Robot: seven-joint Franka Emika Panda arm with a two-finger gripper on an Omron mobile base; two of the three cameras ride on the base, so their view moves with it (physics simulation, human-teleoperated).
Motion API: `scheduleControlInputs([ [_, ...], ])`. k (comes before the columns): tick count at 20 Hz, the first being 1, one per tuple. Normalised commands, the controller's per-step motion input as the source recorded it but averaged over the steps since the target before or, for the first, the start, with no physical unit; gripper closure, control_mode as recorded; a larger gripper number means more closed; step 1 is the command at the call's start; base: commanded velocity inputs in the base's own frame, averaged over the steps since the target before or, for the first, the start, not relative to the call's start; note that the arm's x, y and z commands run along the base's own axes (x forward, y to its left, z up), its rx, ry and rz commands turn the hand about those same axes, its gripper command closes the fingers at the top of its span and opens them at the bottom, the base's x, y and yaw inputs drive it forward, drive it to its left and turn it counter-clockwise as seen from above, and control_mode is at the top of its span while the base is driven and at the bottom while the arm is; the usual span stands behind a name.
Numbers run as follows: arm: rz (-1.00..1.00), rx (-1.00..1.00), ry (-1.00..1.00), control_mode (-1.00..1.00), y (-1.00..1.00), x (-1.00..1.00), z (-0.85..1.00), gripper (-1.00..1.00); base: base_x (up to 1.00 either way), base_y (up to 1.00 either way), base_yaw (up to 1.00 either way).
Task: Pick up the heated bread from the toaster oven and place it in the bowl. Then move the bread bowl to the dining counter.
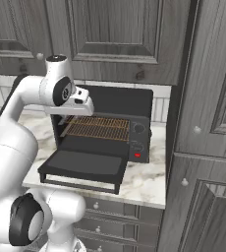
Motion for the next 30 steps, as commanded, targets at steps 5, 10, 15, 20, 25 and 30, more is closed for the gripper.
scheduleControlInputs([
  [5,0.0,0.0,0.0,-1.0,0.0,-0.03,-0.14,-1.0,0.0,0.0,0.0],
  [10,0.01,-0.02,-0.39,-1.0,-0.08,-0.25,-0.27,-1.0,0.0,0.0,0.0],
  [15,0.12,0.01,-0.31,-1.0,-0.54,0.0,-0.38,-1.0,0.0,0.0,0.0],
  [20,0.16,0.09,-0.18,-1.0,-0.49,0.0,-0.54,-1.0,0.0,0.0,0.0],
  [25,0.09,0.05,-0.15,-1.0,0.05,0.0,-0.23,-1.0,0.0,0.0,0.0],
  [30,0.0,0.0,-0.14,-1.0,0.04,0.52,-0.11,-1.0,0.0,0.0,0.0],
])
